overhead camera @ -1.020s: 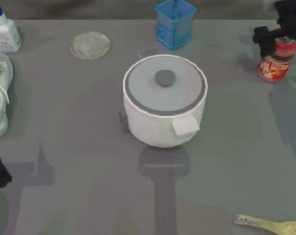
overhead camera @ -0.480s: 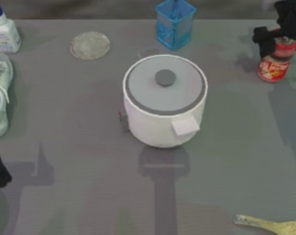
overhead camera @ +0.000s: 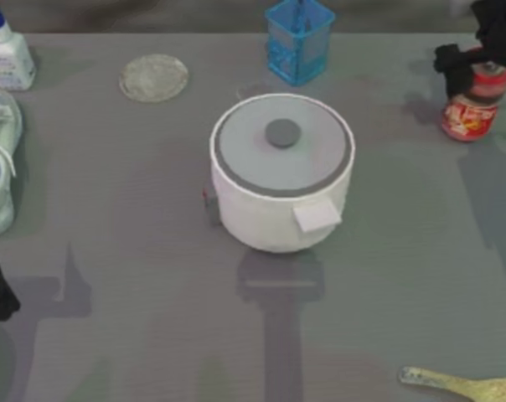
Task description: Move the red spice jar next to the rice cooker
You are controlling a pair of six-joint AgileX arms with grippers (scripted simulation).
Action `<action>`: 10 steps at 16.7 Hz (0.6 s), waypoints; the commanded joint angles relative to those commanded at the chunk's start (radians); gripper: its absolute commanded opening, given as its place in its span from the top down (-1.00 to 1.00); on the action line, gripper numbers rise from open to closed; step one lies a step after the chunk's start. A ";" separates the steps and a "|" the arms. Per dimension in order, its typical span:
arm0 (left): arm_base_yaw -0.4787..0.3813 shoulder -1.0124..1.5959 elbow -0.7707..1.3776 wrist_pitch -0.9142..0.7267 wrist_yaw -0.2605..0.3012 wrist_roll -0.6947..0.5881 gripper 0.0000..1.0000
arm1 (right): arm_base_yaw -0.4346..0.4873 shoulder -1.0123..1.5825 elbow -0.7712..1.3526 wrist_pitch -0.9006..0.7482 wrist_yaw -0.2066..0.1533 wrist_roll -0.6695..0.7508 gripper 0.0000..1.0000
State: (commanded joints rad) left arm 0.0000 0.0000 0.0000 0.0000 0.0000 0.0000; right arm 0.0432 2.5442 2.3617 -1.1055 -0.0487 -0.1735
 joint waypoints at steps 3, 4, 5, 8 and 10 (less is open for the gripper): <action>0.000 0.000 0.000 0.000 0.000 0.000 -1.00 | 0.005 -0.125 -0.120 -0.005 0.000 0.003 1.00; 0.000 0.000 0.000 0.000 0.000 0.000 -1.00 | 0.008 -0.179 -0.169 -0.008 -0.001 0.005 1.00; 0.000 0.000 0.000 0.000 0.000 0.000 -1.00 | 0.010 -0.235 -0.220 -0.011 -0.001 0.007 1.00; 0.000 0.000 0.000 0.000 0.000 0.000 -1.00 | 0.017 -0.391 -0.364 -0.020 -0.001 0.010 1.00; 0.000 0.000 0.000 0.000 0.000 0.000 -1.00 | 0.021 -0.457 -0.429 -0.025 -0.002 0.011 1.00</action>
State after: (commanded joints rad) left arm 0.0000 0.0000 0.0000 0.0000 0.0000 0.0000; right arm 0.0647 2.0869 1.9323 -1.1307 -0.0506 -0.1626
